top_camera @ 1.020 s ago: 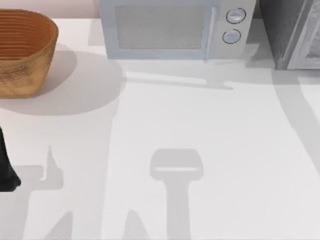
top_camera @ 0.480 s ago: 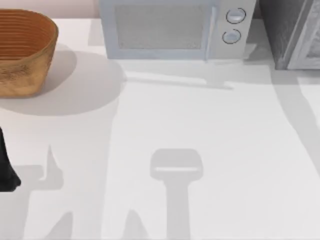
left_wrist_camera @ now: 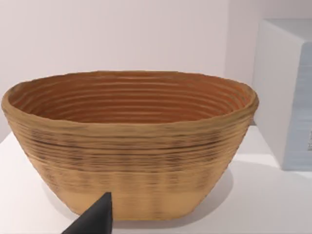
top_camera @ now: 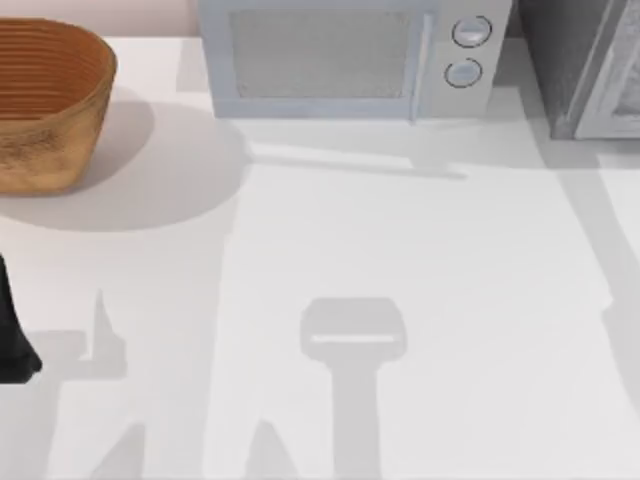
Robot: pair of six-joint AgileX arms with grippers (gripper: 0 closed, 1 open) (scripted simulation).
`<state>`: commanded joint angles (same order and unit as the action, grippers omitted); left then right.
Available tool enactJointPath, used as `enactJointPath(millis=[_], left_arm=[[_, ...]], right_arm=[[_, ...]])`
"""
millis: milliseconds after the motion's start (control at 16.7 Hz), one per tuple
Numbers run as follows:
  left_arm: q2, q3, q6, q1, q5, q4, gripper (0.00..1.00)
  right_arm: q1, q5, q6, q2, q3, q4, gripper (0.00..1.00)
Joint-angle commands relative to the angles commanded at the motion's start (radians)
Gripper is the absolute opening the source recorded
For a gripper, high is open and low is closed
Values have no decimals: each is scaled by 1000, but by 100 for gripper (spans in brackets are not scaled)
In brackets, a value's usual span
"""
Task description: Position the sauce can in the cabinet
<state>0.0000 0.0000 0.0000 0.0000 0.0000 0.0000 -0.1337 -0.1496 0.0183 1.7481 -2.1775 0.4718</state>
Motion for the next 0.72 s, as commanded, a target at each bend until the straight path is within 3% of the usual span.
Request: enactJointPath(millis=[480, 720], left_arm=[[0, 0, 0, 0, 0, 0, 100], [0, 0, 0, 0, 0, 0, 100]], right_arm=[[31, 29, 0, 118, -121, -37, 0], [31, 29, 0, 118, -121, -37, 30]])
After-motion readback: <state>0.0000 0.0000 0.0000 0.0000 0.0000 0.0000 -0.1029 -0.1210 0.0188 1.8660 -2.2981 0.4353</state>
